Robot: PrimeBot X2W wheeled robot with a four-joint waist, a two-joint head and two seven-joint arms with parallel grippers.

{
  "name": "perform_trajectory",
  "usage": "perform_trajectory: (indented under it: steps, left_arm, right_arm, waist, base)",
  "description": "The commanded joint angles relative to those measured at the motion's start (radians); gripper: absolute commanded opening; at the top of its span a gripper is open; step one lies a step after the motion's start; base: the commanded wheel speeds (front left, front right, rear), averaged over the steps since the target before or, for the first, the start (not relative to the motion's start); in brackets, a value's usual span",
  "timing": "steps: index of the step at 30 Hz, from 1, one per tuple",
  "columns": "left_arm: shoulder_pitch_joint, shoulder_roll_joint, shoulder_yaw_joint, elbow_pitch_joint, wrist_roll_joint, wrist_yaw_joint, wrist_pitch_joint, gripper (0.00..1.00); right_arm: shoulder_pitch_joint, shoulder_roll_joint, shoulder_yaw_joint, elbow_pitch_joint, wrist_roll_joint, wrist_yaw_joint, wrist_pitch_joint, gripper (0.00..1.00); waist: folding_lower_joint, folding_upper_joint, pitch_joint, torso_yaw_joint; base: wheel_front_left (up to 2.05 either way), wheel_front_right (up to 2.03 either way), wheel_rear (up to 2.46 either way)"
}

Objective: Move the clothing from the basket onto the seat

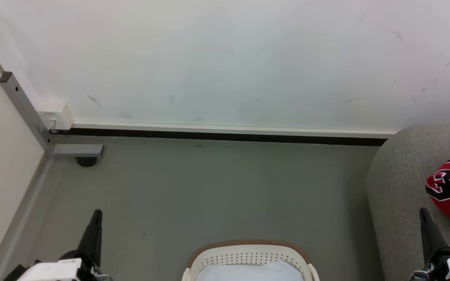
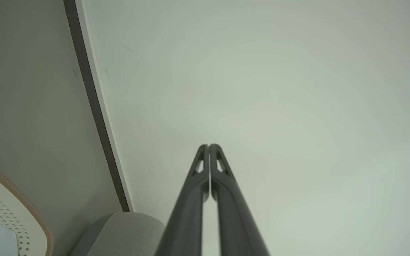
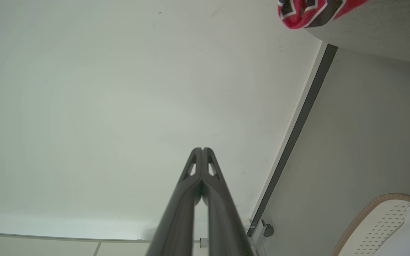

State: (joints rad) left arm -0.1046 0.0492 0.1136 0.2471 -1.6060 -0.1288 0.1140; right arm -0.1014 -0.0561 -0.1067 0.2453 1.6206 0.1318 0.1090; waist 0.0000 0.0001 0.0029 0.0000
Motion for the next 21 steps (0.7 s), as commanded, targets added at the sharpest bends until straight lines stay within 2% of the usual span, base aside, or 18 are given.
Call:
perform_trajectory:
  steps: [1,21]
  left_arm:
    - [-0.009,0.002,0.002,-0.003,-0.013,-0.004,0.004,0.0]
    - [-0.009,0.002,0.002,-0.003,-0.013,-0.004,0.004,0.0]
  right_arm:
    - [-0.012,0.001,-0.004,-0.002,-0.005,-0.002,0.003,0.0]
    - [-0.012,0.002,-0.006,-0.002,-0.007,-0.002,0.002,0.0]
  waist:
    - [0.0,-0.0001,0.0,0.0]
    - [0.0,-0.0001,0.0,0.0]
  base:
    - [0.0,0.0,0.0]
    - [0.0,0.0,0.0]
